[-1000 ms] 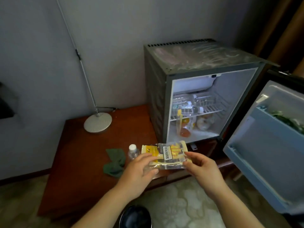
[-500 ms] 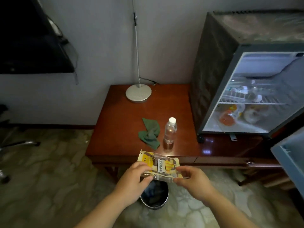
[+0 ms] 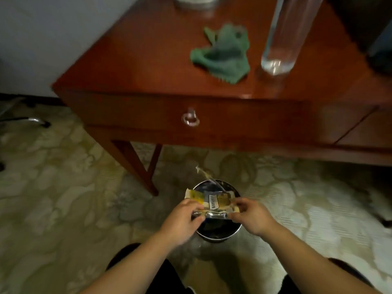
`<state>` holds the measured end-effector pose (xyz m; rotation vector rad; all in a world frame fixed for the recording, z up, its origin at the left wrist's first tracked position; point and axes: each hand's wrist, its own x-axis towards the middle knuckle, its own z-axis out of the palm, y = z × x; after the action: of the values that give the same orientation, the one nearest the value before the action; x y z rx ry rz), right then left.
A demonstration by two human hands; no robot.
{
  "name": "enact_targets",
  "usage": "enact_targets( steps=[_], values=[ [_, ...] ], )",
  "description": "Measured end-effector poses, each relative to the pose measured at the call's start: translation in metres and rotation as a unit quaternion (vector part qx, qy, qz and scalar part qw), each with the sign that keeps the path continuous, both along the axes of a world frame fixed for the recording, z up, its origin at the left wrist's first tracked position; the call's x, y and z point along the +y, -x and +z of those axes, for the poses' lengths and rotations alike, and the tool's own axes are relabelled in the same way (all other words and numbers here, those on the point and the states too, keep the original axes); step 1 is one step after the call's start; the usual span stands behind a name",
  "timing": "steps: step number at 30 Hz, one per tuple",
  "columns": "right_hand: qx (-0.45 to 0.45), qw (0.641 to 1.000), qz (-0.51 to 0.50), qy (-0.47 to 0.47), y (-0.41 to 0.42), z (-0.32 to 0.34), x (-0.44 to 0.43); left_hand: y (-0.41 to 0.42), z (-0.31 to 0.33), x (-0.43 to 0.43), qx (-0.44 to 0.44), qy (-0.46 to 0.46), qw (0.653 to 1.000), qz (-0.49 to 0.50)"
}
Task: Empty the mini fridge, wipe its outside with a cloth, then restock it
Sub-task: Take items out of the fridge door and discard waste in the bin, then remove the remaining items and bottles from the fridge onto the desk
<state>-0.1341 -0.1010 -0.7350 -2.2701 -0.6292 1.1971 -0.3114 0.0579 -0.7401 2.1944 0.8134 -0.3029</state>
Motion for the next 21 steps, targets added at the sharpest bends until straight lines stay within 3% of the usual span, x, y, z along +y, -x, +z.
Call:
enact_targets(
  steps=[4,7,10,15,21],
  values=[
    [-0.061,0.995,0.07,0.048,-0.006,-0.075,0.009,-0.01,-0.081,0.006,0.045,-0.029,0.997,-0.046],
    [-0.083,0.993,0.066,0.049,-0.013,-0.053,0.002,-0.011,-0.063,0.008,0.049,-0.046,0.997,-0.044],
    [-0.078,0.995,0.063,0.007,-0.014,0.042,-0.011,-0.015,0.025,0.002,0.026,-0.044,0.997,-0.054],
    [-0.121,0.99,0.063,-0.03,-0.025,0.254,-0.035,-0.04,0.24,-0.014,-0.04,-0.066,0.994,-0.079],
    [-0.176,0.982,-0.008,-0.072,-0.057,0.483,-0.081,-0.085,0.473,-0.03,-0.12,-0.096,0.983,-0.101]
  ],
)
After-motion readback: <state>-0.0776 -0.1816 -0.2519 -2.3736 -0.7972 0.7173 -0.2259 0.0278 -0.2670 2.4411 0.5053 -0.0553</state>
